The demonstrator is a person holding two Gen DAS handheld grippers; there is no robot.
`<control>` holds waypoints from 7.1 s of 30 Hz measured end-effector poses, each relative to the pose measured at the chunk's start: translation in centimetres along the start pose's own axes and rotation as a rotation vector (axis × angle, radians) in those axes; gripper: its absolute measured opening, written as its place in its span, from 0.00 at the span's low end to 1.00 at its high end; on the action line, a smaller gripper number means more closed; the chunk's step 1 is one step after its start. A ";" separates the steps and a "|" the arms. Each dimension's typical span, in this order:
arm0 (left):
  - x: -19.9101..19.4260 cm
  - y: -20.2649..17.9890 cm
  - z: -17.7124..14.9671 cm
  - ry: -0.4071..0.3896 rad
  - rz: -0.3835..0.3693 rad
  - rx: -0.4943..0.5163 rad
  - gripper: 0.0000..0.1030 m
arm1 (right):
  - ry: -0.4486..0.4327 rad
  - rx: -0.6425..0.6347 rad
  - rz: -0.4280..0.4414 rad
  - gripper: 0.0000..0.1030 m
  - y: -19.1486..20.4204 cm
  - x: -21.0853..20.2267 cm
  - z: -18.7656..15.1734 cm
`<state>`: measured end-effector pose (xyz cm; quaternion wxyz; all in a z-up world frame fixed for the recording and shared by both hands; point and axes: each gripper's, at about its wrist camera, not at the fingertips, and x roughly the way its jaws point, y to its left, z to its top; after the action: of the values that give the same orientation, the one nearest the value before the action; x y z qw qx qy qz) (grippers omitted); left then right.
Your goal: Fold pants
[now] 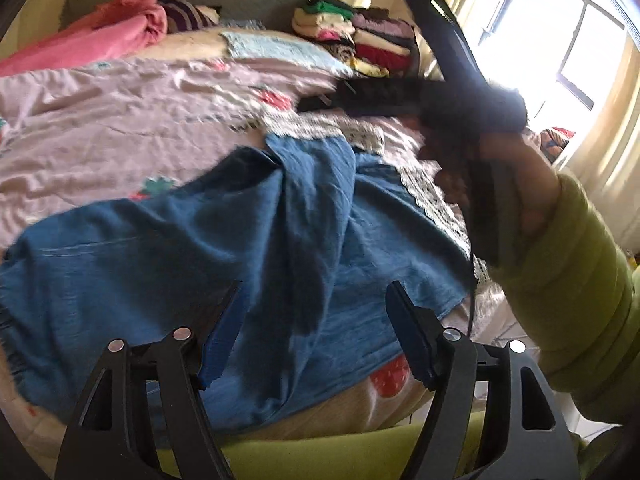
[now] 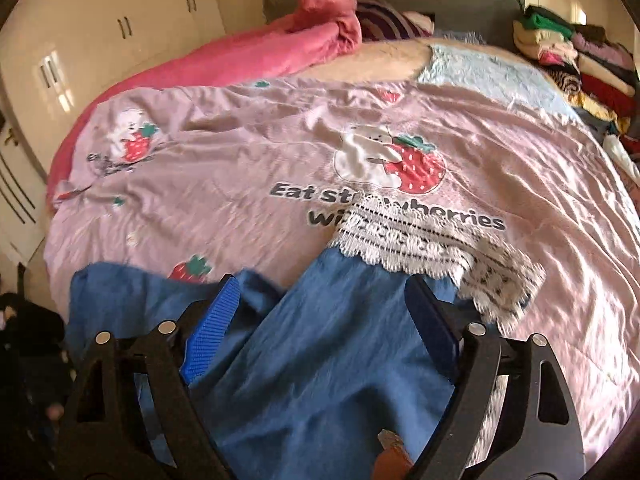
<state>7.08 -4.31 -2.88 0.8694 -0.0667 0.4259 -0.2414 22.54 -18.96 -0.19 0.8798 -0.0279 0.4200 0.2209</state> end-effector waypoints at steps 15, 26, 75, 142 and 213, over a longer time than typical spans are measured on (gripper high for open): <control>6.3 0.4 0.5 0.098 -0.014 -0.010 0.27 | 0.140 0.030 -0.173 0.76 -1.7 10.3 4.2; 5.8 0.6 0.4 0.088 -0.028 -0.005 0.27 | 0.080 0.051 -0.181 0.11 -4.1 8.9 3.7; 2.2 -1.9 -4.0 0.131 0.043 0.225 0.06 | 0.013 0.433 -0.142 0.23 -12.5 -14.3 -21.0; -9.7 9.0 2.2 -0.227 0.278 -0.171 0.69 | -0.085 0.181 -0.101 0.52 -13.5 -9.8 -10.9; -0.8 8.1 -0.7 -0.014 0.381 -0.131 0.73 | 0.021 0.295 0.040 0.30 -14.7 -9.9 -19.9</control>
<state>9.05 3.20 -5.34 0.8961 -0.0429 0.4396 -0.0438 8.64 -40.47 -7.61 0.8653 0.1076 0.4577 0.1738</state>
